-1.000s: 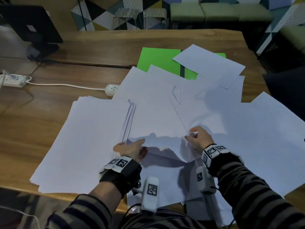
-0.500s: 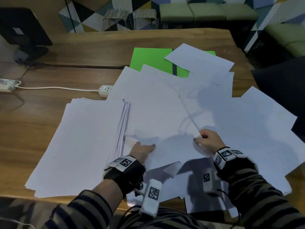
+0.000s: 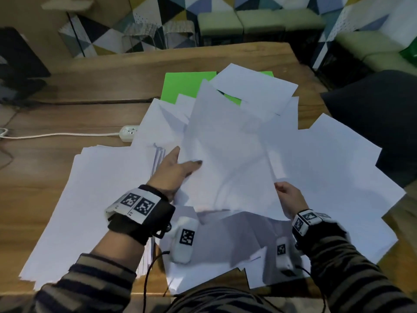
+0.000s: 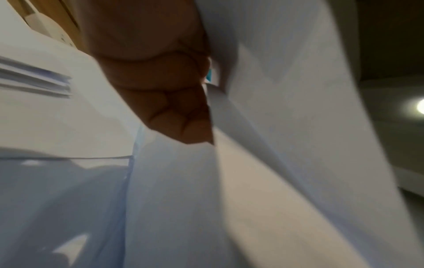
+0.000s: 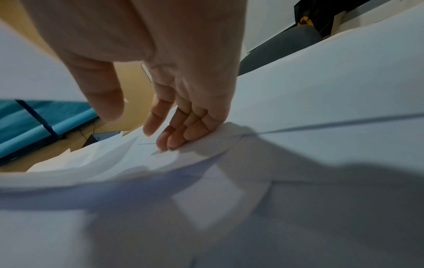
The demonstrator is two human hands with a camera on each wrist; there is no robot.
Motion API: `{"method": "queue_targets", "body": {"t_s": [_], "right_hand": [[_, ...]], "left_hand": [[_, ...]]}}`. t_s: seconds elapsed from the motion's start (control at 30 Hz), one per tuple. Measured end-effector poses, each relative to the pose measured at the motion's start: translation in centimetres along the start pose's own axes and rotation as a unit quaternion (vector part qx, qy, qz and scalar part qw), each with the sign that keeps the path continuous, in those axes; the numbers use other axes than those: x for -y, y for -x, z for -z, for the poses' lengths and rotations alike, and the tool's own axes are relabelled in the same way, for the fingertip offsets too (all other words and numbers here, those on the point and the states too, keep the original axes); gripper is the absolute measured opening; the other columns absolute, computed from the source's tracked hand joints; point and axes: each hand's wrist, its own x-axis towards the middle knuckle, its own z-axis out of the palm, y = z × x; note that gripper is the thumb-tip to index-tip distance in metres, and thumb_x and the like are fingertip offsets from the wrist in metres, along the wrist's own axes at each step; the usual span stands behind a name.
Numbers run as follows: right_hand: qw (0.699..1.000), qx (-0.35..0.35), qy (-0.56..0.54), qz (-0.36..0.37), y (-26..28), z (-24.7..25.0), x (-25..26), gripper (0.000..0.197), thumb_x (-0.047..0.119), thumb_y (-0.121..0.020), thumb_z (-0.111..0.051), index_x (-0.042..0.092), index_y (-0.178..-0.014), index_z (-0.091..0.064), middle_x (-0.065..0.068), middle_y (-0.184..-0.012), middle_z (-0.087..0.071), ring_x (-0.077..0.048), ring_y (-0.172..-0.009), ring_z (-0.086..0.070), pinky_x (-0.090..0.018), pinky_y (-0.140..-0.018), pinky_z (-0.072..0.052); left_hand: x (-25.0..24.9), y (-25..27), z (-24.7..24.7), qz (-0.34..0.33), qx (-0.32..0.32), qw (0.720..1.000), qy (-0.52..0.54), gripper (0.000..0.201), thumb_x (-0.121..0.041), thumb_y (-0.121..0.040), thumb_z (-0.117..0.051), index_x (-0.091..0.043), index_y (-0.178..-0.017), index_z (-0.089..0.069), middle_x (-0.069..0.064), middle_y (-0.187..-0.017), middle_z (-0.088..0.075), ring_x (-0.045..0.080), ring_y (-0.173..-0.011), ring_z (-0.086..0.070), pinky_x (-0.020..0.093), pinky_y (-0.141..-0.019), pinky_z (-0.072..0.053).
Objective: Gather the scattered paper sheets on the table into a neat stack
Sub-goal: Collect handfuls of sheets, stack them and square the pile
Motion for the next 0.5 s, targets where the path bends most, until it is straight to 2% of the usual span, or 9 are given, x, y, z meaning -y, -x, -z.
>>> {"method": "queue_targets", "body": {"t_s": [0.03, 0.07, 0.1, 0.17, 0.2, 0.23, 0.3, 0.4, 0.5], "right_hand": [[1.000, 0.004, 0.015, 0.001, 0.6, 0.3, 0.6, 0.011, 0.001, -0.089, -0.056, -0.001, -0.099, -0.061, -0.010, -0.096, -0.058, -0.023, -0.097, -0.057, -0.015, -0.065, -0.041], [1.000, 0.007, 0.014, -0.003, 0.8, 0.8, 0.8, 0.012, -0.002, -0.091, -0.051, -0.003, -0.098, -0.060, -0.009, -0.094, -0.057, -0.020, -0.094, -0.054, -0.016, -0.059, -0.034], [1.000, 0.001, 0.010, 0.007, 1.2, 1.2, 1.2, 0.012, -0.005, -0.091, -0.048, 0.000, -0.088, -0.059, -0.008, -0.087, -0.058, -0.017, -0.089, -0.056, -0.018, -0.054, -0.030], [0.999, 0.014, -0.033, -0.007, 1.7, 1.6, 1.6, 0.036, -0.012, -0.088, -0.046, 0.018, -0.068, -0.044, 0.006, -0.057, -0.057, 0.000, -0.058, -0.059, -0.014, -0.045, -0.034], [0.998, 0.018, -0.057, -0.021, 1.6, 1.7, 1.2, 0.040, -0.015, -0.086, -0.047, 0.019, -0.066, -0.041, 0.011, -0.043, -0.055, 0.000, -0.043, -0.054, -0.010, -0.039, -0.036], [0.997, 0.014, -0.071, -0.025, 1.5, 1.6, 0.7, 0.036, -0.017, -0.084, -0.049, 0.015, -0.066, -0.045, 0.009, -0.033, -0.052, -0.004, -0.038, -0.053, -0.007, -0.036, -0.035], [0.993, -0.005, -0.113, -0.030, 0.9, 1.4, -0.3, 0.021, -0.015, -0.084, -0.053, 0.004, -0.074, -0.053, -0.002, -0.046, -0.060, -0.004, -0.035, -0.053, -0.010, -0.037, -0.040], [0.991, 0.001, -0.135, -0.026, 0.9, 1.7, -0.8, 0.012, -0.003, -0.085, -0.061, 0.008, -0.082, -0.057, -0.020, -0.079, -0.060, -0.009, -0.043, -0.058, -0.018, -0.046, -0.049], [0.994, 0.109, 0.007, 0.013, 1.5, 1.4, -0.6, 0.021, 0.011, -0.080, -0.071, 0.013, -0.096, -0.058, -0.019, -0.099, -0.061, -0.018, -0.073, -0.059, -0.028, -0.071, -0.051]], "left_hand": [[-0.4, 0.0, 0.0, -0.013, 0.007, 1.000, 0.008, 0.032, 0.007, -0.087, -0.054, -0.009, -0.115, -0.054, 0.005, -0.095, -0.072, 0.009, -0.077, -0.070, 0.019, -0.066, -0.057], [-0.8, -0.1, 0.0, -0.027, 0.012, 0.999, 0.014, 0.031, 0.007, -0.087, -0.053, -0.011, -0.112, -0.055, 0.000, -0.089, -0.073, 0.008, -0.076, -0.070, 0.018, -0.065, -0.057], [-1.1, -0.3, 0.1, -0.034, 0.015, 0.999, 0.019, 0.031, 0.007, -0.087, -0.053, -0.011, -0.112, -0.056, -0.001, -0.089, -0.073, 0.010, -0.078, -0.071, 0.021, -0.067, -0.057], [-0.9, -1.0, 0.2, -0.035, 0.005, 0.999, 0.027, 0.032, 0.005, -0.087, -0.055, -0.008, -0.116, -0.054, 0.004, -0.098, -0.071, 0.015, -0.083, -0.070, 0.027, -0.073, -0.058], [-0.4, -1.4, 0.3, -0.028, -0.012, 0.999, 0.023, 0.033, 0.004, -0.086, -0.057, -0.006, -0.117, -0.052, 0.007, -0.101, -0.069, 0.017, -0.082, -0.070, 0.027, -0.072, -0.058], [0.2, -1.9, 0.5, -0.015, -0.034, 0.999, 0.005, 0.033, 0.004, -0.085, -0.058, -0.004, -0.117, -0.051, 0.010, -0.102, -0.068, 0.019, -0.083, -0.069, 0.028, -0.072, -0.058], [2.0, -2.9, 1.2, 0.020, -0.073, 0.994, -0.078, 0.042, 0.001, -0.078, -0.068, 0.003, -0.117, -0.052, 0.017, -0.106, -0.065, 0.027, -0.092, -0.065, 0.032, -0.076, -0.054], [5.0, -3.4, 2.9, 0.102, -0.092, 0.968, -0.211, 0.064, -0.011, -0.062, -0.077, 0.003, -0.120, -0.052, 0.018, -0.115, -0.061, 0.031, -0.105, -0.059, 0.034, -0.082, -0.046], [6.6, -3.0, 4.4, 0.135, -0.144, 0.933, -0.301, 0.046, -0.008, -0.080, -0.066, 0.000, -0.123, -0.050, 0.011, -0.114, -0.055, 0.032, -0.111, -0.054, 0.033, -0.082, -0.041]]}}
